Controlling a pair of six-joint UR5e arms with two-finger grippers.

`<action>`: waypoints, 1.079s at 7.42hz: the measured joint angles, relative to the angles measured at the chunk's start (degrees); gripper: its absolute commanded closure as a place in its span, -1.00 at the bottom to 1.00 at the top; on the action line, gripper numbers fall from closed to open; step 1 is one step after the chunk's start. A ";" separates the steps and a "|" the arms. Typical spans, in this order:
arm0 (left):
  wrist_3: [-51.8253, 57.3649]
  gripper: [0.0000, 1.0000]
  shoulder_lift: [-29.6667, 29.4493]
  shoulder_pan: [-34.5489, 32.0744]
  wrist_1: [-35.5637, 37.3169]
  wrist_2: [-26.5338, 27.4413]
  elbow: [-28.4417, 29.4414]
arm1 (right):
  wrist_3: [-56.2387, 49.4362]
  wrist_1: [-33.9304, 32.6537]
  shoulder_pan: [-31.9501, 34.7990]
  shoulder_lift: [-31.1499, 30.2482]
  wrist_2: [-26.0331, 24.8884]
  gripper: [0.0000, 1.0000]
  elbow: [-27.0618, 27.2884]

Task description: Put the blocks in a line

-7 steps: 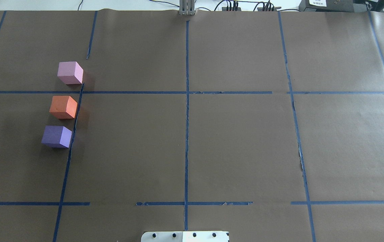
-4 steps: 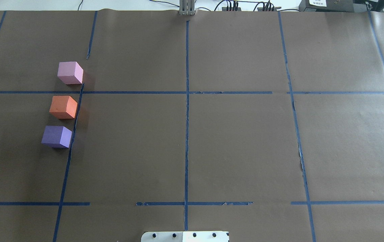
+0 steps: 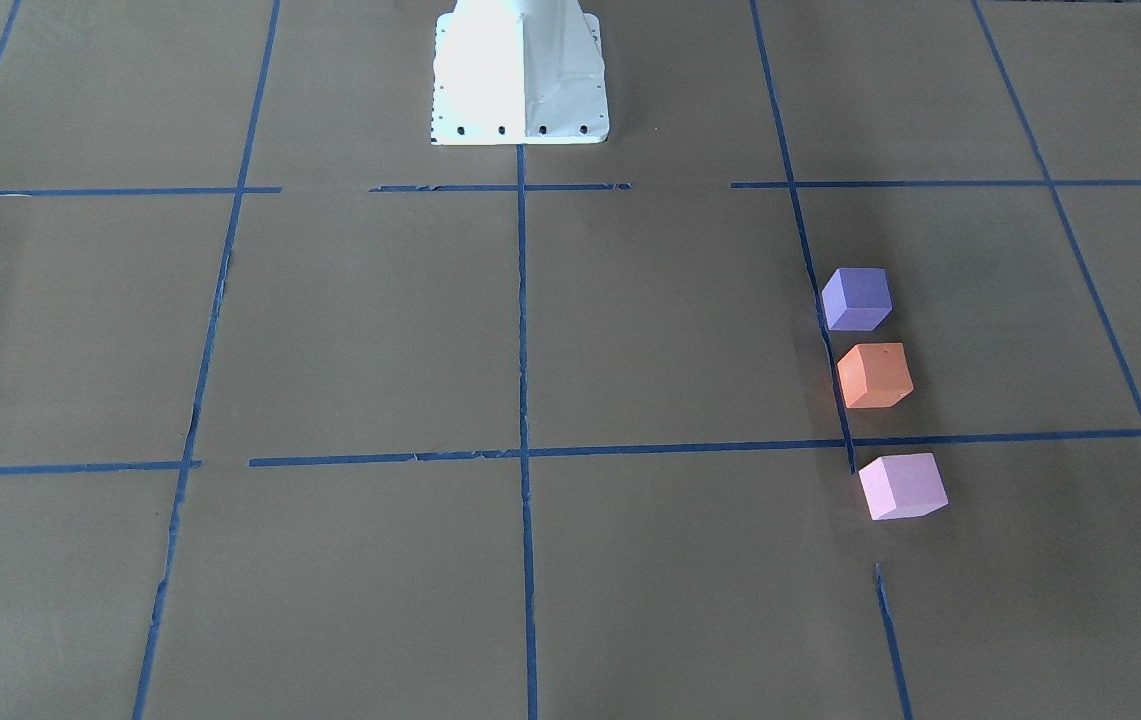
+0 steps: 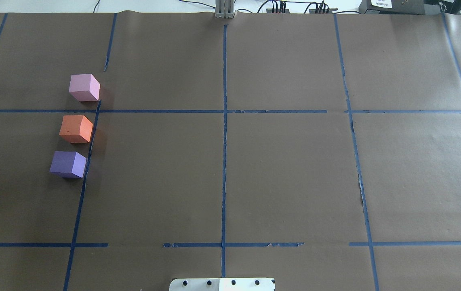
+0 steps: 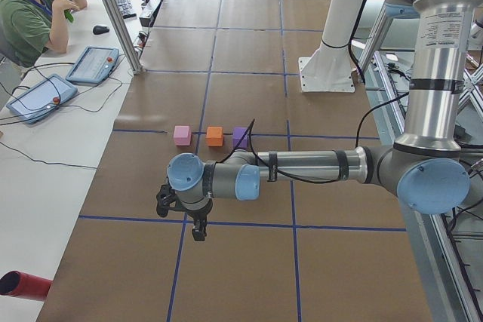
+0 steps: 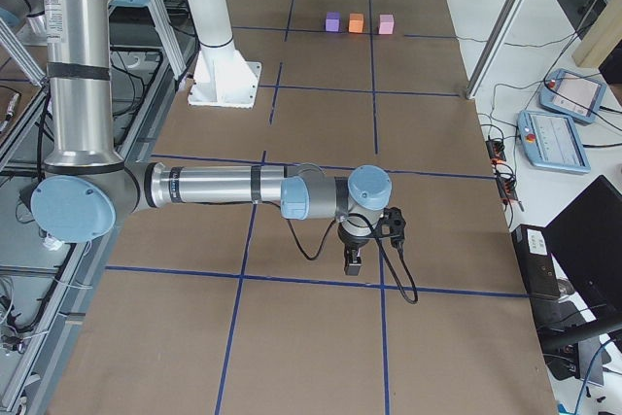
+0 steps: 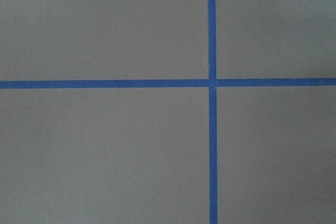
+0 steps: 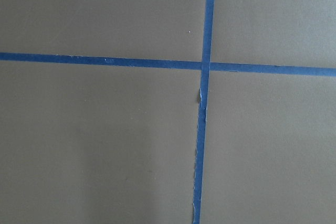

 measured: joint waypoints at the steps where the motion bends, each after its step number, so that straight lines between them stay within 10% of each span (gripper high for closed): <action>1: 0.32 -1.00 1.63 -0.36 2.02 0.02 -2.86 | 0.00 0.00 0.00 0.00 0.00 -1.00 0.00; 8: 0.72 -1.00 4.21 -0.53 3.03 0.03 -5.62 | -0.03 0.01 0.00 0.00 0.00 -1.00 0.00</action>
